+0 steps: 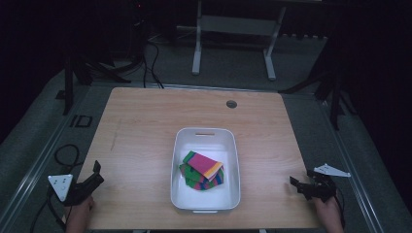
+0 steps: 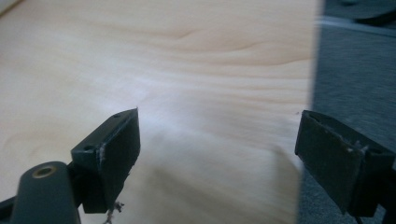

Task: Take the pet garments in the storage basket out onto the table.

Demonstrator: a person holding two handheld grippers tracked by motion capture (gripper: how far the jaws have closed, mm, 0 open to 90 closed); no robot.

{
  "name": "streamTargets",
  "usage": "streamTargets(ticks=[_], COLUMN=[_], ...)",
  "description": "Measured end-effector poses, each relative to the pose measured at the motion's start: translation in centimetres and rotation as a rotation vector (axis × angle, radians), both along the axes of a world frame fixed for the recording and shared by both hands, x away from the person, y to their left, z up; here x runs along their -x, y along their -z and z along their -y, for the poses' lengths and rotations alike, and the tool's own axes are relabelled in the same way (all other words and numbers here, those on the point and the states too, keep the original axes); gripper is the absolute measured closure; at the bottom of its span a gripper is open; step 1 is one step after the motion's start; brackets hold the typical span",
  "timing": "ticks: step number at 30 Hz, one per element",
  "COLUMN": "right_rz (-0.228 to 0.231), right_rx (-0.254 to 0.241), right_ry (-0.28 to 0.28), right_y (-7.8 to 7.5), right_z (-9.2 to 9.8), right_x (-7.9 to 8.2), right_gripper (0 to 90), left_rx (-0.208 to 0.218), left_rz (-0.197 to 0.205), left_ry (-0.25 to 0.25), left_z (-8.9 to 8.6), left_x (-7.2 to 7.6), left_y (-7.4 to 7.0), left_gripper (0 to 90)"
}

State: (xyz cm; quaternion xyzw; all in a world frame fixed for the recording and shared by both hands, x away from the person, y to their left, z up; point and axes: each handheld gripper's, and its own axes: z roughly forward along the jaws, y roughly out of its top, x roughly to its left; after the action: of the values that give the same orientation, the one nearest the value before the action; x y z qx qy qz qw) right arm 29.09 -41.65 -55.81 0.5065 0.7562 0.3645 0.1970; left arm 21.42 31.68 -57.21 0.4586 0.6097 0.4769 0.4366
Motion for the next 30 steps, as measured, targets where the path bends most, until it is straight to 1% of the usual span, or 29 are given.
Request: streamTargets(ticks=[1,2,3,4,5,6,7,8,9,12,13,15,17,18,19,21,24,25,30], right_rz=[-0.025,-0.03,-0.033,-0.033,-0.038,-0.028,-0.028,-0.033,-0.062,-0.073,-0.073,-0.086,-0.083,-0.074,-0.074,-0.065,-0.078,-0.078,-0.096], right_rx=[-0.012,-0.013,-0.014,-0.014,-0.011,-0.009,-0.009,-0.02,-0.05,-0.075,-0.075,-0.078,-0.061,-0.054,-0.054,-0.044,-0.03,-0.03,-0.034], right_ry=[-0.063,-0.094,-0.117,-0.117,-0.138,-0.171,-0.171,-0.191,-0.241,-0.326,-0.326,-0.381,-0.433,-0.472,-0.472,-0.499,-0.542,-0.542,-0.588], right_y=[0.0,-0.1,-0.1,-0.1,-0.2,-0.4,-0.4,-0.5,-0.8,-1.3,-1.3,-1.6,-2.0,-2.3,-2.3,-2.7,-3.3,-3.3,-4.3], right_z=[-0.2,-0.4,-0.6,-0.6,-0.7,-1.2,-1.2,-1.4,-2.0,-2.8,-2.8,-3.5,-4.1,-4.6,-4.6,-5.1,-5.9,-5.9,-7.2], right_x=[-0.1,-0.1,-0.1,-0.1,-0.1,-0.1,-0.1,-0.1,-0.2,-0.2,-0.2,-0.3,-0.4,-0.4,-0.4,-0.5,-0.7,-0.7,-0.8], right_gripper=[14.8,14.9,14.9,14.9,14.9,14.2,14.2,13.8,13.9,13.3,13.3,13.1,13.1,13.2,13.2,13.3,13.5,13.5,13.6], left_rx=[0.0,0.0,0.0,0.0,0.0,0.0,0.0,0.0,0.001,0.002,0.003,0.002,0.001,0.002,0.002,0.003,0.004,0.004,0.005], left_rz=[0.0,0.0,0.0,0.0,0.0,0.0,0.0,0.0,-0.001,0.0,0.0,0.0,0.0,0.0,0.0,0.0,-0.001,-0.001,-0.001], left_ry=[0.0,0.0,0.0,0.0,-0.001,-0.001,-0.001,-0.001,-0.001,-0.001,-0.001,0.0,0.001,0.001,0.001,0.001,0.002,0.003,0.004], left_z=[0.0,0.0,0.0,0.0,0.0,0.0,0.0,0.0,0.0,0.0,0.0,0.0,0.0,0.0,0.0,0.0,0.0,-0.1,-0.1], left_x=[0.0,0.0,0.0,0.0,0.0,0.0,0.0,0.0,0.0,0.0,0.0,0.0,0.0,0.0,0.0,0.0,0.0,0.0,0.0], left_y=[0.0,0.0,0.0,0.0,0.0,0.0,0.0,0.0,0.0,0.0,0.0,0.0,0.0,0.0,0.0,0.0,0.0,0.0,0.0], left_gripper=[1.8,1.9,1.8,1.8,1.8,1.9,1.8,1.8,1.9,1.9,1.9,1.9,1.8,1.9,1.9,1.9,1.9,1.9,1.9])
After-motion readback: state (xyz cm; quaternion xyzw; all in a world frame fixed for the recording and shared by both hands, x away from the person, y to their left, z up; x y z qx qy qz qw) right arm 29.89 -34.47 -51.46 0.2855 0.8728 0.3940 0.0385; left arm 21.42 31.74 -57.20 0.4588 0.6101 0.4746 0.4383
